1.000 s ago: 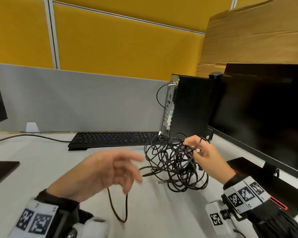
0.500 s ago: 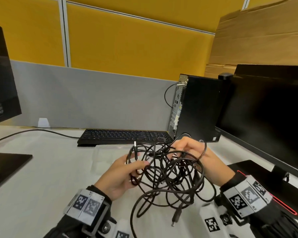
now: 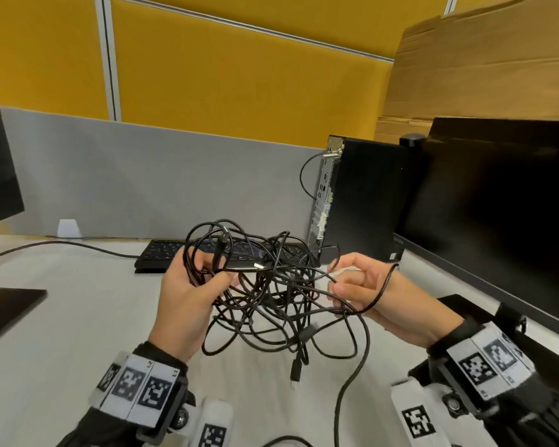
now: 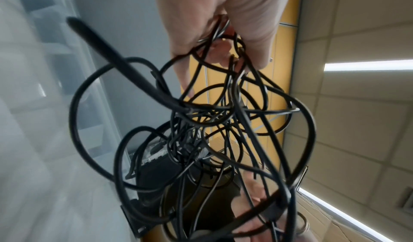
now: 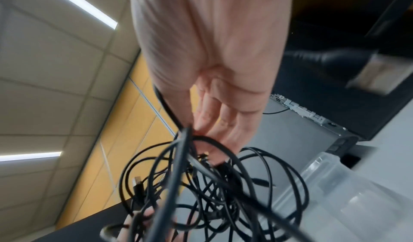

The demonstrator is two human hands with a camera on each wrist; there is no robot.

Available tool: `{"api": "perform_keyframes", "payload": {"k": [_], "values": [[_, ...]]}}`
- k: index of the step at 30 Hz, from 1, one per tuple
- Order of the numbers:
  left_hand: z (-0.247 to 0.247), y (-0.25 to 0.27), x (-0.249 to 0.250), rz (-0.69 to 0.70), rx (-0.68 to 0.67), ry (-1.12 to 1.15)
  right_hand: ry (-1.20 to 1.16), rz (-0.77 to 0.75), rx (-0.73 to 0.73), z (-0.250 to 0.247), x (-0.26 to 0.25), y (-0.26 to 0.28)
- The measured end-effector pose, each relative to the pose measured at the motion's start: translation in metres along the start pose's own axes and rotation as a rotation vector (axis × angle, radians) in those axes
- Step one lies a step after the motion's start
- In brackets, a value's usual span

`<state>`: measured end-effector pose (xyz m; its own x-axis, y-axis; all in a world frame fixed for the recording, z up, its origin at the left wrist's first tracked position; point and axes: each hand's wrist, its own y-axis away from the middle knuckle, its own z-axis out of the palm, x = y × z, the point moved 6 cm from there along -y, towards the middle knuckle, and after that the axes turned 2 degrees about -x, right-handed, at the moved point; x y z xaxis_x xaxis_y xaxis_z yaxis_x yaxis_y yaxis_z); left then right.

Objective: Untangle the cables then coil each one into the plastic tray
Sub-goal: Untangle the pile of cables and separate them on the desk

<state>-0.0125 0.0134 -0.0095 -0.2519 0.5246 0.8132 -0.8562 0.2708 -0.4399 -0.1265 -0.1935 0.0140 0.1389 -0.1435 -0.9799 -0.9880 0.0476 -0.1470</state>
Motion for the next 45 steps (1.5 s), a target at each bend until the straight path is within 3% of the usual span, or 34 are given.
{"api": "perform_keyframes", "payload": {"k": [6,13,17,24,31,34,37,39,41,45], "values": [[0.007,0.005,0.007,0.025,-0.02,-0.007,0.052,0.145,0.003,0.005,0.009,0.001],[0.014,0.008,0.003,0.017,-0.027,0.038,0.087,0.109,0.125,0.02,0.018,-0.009],[0.014,0.004,-0.001,-0.012,-0.052,0.061,0.056,0.066,0.11,0.031,0.013,-0.013],[0.009,0.001,-0.023,-0.382,-0.281,-0.04,0.145,-0.009,0.083,0.036,0.005,-0.015],[0.007,0.01,-0.022,-0.619,-0.525,0.314,-0.04,-0.041,0.023,0.034,0.005,-0.017],[0.009,0.012,-0.024,-0.668,-0.504,0.385,-0.106,-0.046,0.005,0.029,0.007,-0.016],[0.0,0.007,-0.035,-0.707,-0.351,0.405,-0.085,-0.053,0.013,0.024,0.013,-0.014],[-0.01,0.003,-0.042,-0.705,-0.231,0.356,-0.075,-0.041,0.046,0.018,0.019,-0.014],[-0.012,0.003,-0.047,-0.675,-0.196,0.161,-0.066,-0.016,0.092,0.012,0.026,-0.013],[0.001,0.011,-0.055,-0.593,-0.345,-0.309,0.012,0.002,0.133,0.003,0.036,-0.013]]}}
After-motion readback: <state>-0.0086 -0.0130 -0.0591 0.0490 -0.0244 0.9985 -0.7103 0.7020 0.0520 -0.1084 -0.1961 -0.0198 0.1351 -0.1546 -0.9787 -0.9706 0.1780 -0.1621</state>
